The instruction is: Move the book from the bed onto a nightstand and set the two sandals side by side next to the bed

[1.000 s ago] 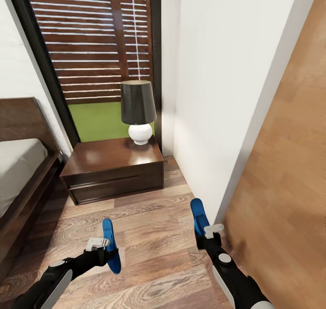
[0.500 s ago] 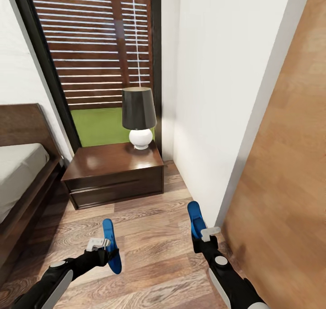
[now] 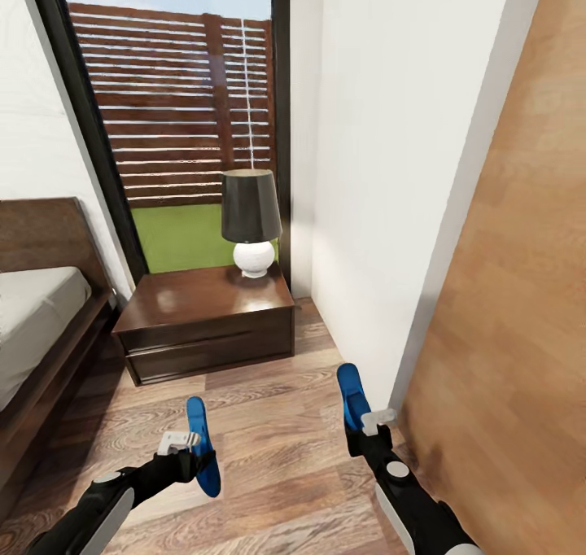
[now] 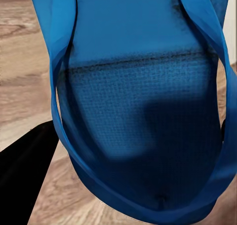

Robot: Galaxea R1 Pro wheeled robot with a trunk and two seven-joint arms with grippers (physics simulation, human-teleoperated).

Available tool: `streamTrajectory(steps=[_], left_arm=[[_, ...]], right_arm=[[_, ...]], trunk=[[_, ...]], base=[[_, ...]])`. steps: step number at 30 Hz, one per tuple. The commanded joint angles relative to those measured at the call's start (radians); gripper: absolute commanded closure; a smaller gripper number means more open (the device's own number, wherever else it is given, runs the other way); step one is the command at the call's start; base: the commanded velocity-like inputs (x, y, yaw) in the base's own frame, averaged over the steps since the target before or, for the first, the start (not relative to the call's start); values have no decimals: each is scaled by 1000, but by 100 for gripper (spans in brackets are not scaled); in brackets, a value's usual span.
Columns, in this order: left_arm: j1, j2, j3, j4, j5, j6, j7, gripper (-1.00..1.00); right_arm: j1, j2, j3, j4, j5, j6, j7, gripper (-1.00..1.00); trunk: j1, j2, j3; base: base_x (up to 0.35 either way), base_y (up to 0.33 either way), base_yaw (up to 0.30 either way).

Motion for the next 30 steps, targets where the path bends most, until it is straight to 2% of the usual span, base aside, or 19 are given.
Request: streamTrajectory(steps=[1, 3, 14, 17, 26, 30], left_arm=[[0, -1, -2, 0, 9, 7, 1, 100], [0, -6, -1, 1, 10, 8, -2, 100], [0, -16, -3, 1, 10, 8, -4, 100], [0, -30, -3, 1, 10, 8, -2, 100], [0, -34, -4, 1, 9, 8, -1, 100], [0, -34, -4, 2, 9, 8, -1, 100]], right_arm=[[-1, -1, 4, 9, -1, -2, -7, 100], [-1, -1, 4, 19, -1, -3, -7, 100], [-1, -2, 4, 70, 1, -6, -8, 100], [-1, -2, 4, 71, 1, -5, -8, 100], [-1, -1, 4, 73, 1, -5, -8, 100], [-1, -1, 4, 73, 1, -6, -8, 100]], trunk=[[-1, 0, 3], [-2, 0, 11], [-44, 77, 45], [-55, 98, 55], [-90, 161, 83], [-90, 161, 83]], base=[[0, 0, 0], [0, 0, 0], [0, 0, 7], [0, 0, 173], [0, 0, 213], [0, 0, 35]])
